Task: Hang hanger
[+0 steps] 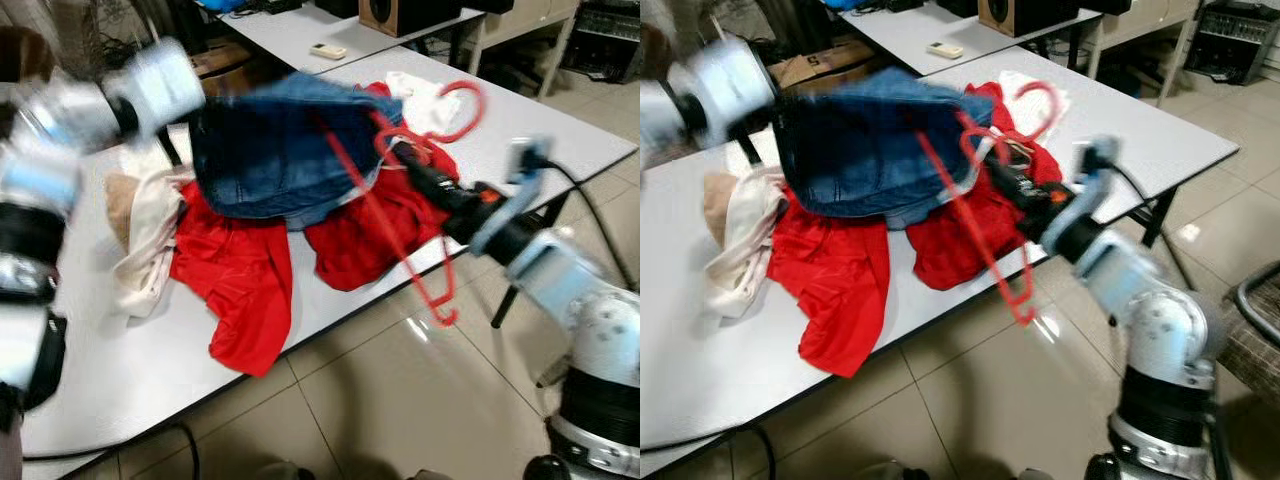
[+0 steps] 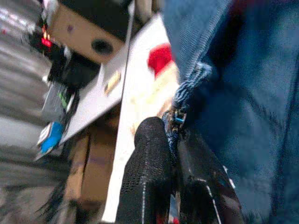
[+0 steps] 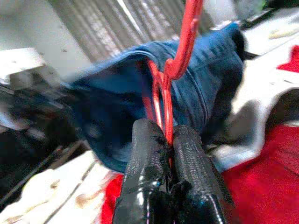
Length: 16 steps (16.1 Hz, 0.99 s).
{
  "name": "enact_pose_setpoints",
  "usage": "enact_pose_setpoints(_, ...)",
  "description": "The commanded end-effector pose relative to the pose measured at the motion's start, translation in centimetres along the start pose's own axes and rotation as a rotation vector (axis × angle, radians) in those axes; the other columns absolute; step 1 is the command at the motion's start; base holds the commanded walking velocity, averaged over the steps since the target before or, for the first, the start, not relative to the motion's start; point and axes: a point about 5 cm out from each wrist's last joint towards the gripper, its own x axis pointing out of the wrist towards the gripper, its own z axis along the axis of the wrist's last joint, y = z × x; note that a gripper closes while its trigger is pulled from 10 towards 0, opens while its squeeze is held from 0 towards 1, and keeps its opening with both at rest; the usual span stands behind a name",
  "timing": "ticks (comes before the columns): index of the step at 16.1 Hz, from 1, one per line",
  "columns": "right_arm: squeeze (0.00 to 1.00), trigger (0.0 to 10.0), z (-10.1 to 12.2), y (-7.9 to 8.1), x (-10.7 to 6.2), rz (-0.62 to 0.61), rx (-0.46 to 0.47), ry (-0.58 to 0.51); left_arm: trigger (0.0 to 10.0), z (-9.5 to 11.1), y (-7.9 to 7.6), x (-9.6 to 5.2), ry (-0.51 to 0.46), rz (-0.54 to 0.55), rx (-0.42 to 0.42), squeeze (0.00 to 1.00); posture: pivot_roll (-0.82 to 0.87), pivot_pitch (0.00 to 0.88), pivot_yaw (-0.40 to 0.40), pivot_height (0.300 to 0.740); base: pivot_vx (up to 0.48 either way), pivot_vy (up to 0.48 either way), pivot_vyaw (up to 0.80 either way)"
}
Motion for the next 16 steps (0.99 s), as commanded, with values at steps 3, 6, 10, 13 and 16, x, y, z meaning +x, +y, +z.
enact_pose_setpoints(3,0.0,10.0,-1.9,-1.4,-0.4,-0.123,0.073,0.013,0.0,3.5,0.1,0.0,-0.199,-0.068,-0.15,0.0,-0.12,0.0,0.165,0.74,0.0,0.0,0.0)
enact_pose_setpoints(6,0.0,10.0,-1.1,-1.0,-0.4,-0.095,0.122,-0.051,0.0,4.0,2.0,-0.3,-0.136,0.03,-0.124,0.0,-0.12,0.0,0.175,0.74,0.0,0.0,0.0)
enact_pose_setpoints(10,0.0,10.0,-5.4,0.6,2.5,-0.072,0.024,0.189,0.0,2.1,-3.0,1.4,-0.057,-0.169,-0.18,0.0,-0.11,0.0,0.167,0.74,0.0,0.0,0.0)
enact_pose_setpoints(13,0.0,10.0,-4.4,4.4,5.9,0.139,0.006,0.136,0.0,3.5,-2.1,-0.2,-0.163,-0.181,-0.279,0.0,-0.11,0.0,0.158,0.74,0.0,0.0,0.0)
enact_pose_setpoints(16,0.0,10.0,-0.6,7.1,6.9,0.391,0.213,-0.053,0.0,6.9,1.8,-3.9,-0.32,-0.081,-0.36,0.0,-0.05,0.0,0.119,0.74,0.0,0.0,0.0)
